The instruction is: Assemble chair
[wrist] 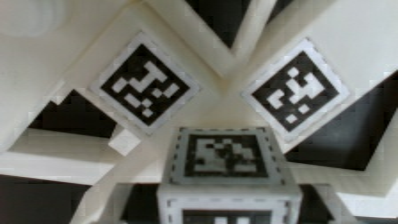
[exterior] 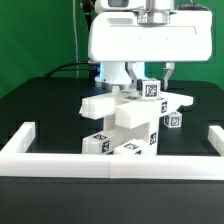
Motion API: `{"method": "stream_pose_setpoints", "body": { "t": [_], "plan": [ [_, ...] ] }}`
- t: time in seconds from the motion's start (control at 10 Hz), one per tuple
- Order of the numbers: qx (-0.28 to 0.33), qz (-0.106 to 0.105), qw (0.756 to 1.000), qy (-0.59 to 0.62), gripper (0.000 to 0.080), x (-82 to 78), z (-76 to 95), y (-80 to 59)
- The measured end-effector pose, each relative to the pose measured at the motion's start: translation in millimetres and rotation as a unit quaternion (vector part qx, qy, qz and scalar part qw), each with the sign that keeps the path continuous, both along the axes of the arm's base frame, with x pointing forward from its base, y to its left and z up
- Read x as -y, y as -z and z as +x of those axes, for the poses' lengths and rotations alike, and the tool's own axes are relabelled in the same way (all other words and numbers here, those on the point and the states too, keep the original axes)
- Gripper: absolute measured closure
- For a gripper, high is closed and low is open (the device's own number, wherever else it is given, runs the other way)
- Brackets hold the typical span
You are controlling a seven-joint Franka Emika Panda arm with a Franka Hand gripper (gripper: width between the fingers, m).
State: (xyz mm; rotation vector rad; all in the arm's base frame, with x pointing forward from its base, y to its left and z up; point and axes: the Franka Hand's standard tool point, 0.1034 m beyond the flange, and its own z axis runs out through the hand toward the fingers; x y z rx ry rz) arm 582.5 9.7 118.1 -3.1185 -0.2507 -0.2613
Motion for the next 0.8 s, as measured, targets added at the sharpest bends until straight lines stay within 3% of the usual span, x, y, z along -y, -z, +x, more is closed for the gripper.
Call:
{"method": "stream_pose_setpoints", "body": {
  "t": [0.4, 0.8],
  "plan": [
    [0.002, 0.031, 0.984, 0.178, 0.0513, 0.5, 1.6, 0.8],
    [-0.001, 0.069, 0.929, 0.364, 0.0512, 1.1, 1.7, 1.2]
  ]
}}
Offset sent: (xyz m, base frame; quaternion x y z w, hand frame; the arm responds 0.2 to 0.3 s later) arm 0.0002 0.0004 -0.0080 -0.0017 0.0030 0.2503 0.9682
